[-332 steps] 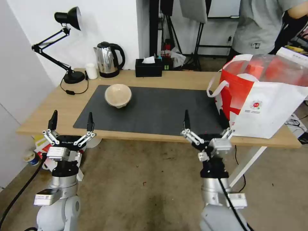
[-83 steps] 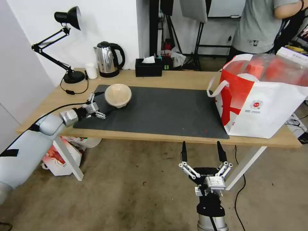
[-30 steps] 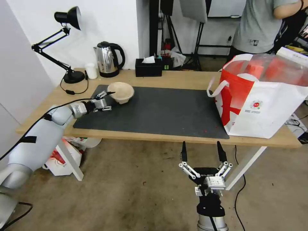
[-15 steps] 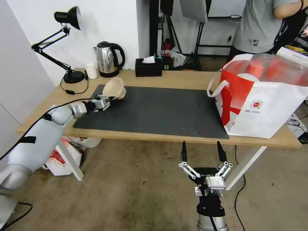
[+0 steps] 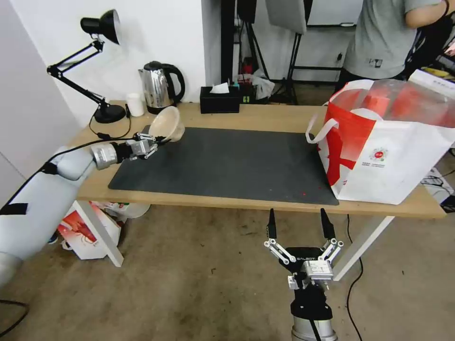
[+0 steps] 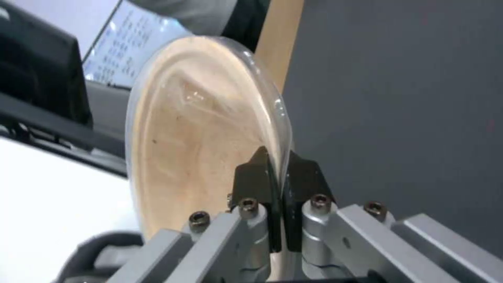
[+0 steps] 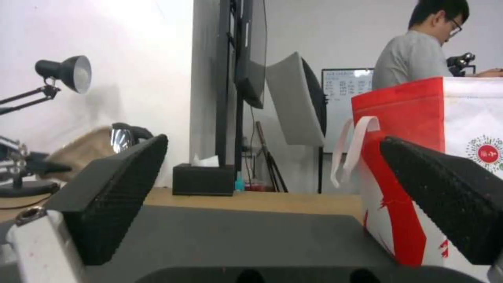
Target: Pick up the trash from the table and place it into the takeout bag.
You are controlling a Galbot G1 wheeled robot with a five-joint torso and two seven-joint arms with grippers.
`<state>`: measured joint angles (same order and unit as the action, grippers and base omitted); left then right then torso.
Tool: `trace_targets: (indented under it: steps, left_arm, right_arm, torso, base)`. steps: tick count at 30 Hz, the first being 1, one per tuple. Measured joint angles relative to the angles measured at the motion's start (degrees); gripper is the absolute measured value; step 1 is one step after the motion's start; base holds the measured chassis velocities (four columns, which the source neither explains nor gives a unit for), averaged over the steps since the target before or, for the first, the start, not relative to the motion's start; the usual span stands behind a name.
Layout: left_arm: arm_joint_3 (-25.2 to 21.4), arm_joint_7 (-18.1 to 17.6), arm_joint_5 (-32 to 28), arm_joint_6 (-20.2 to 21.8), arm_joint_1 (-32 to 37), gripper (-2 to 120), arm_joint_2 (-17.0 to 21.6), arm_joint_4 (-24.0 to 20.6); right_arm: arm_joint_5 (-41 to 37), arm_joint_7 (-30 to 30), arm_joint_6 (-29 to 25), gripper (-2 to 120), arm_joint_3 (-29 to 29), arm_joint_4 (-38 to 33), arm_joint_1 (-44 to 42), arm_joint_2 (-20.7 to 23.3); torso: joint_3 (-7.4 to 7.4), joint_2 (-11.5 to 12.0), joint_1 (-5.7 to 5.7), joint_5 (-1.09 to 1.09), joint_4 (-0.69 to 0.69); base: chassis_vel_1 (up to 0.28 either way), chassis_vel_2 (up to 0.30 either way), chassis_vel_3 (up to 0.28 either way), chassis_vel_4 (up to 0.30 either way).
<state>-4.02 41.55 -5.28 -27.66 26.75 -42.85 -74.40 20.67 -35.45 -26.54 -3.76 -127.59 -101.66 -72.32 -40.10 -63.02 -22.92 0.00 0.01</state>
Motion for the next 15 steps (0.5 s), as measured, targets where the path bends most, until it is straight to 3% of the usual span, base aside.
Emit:
trace_targets:
  steps: [8,10,15]
  left_arm:
    - [1.1,1.7,-8.2,3.6,-0.4,0,4.9,-12.0]
    - [1.1,1.7,-8.2,3.6,-0.4,0,4.9,-12.0]
    - [4.5,0.8,-12.9,6.2,-3.9,0,6.8,-17.2]
  right_arm:
    - [0.0,0.0,0.0,100,0.0,0.0,0.0,0.0]
    - [0.0,0.0,0.0,100,0.0,0.0,0.0,0.0]
    - [0.0,0.0,0.0,100,0.0,0.0,0.0,0.0]
  torso:
    - [0.00,0.0,0.00,0.00,-0.01]
    - [0.00,0.0,0.00,0.00,-0.01]
    - [-0.01,0.0,0.00,0.00,0.00]
  base:
    - [0.000,0.000,0.000,0.000]
    - [0.000,0.000,0.000,0.000]
    - [0.000,0.000,0.000,0.000]
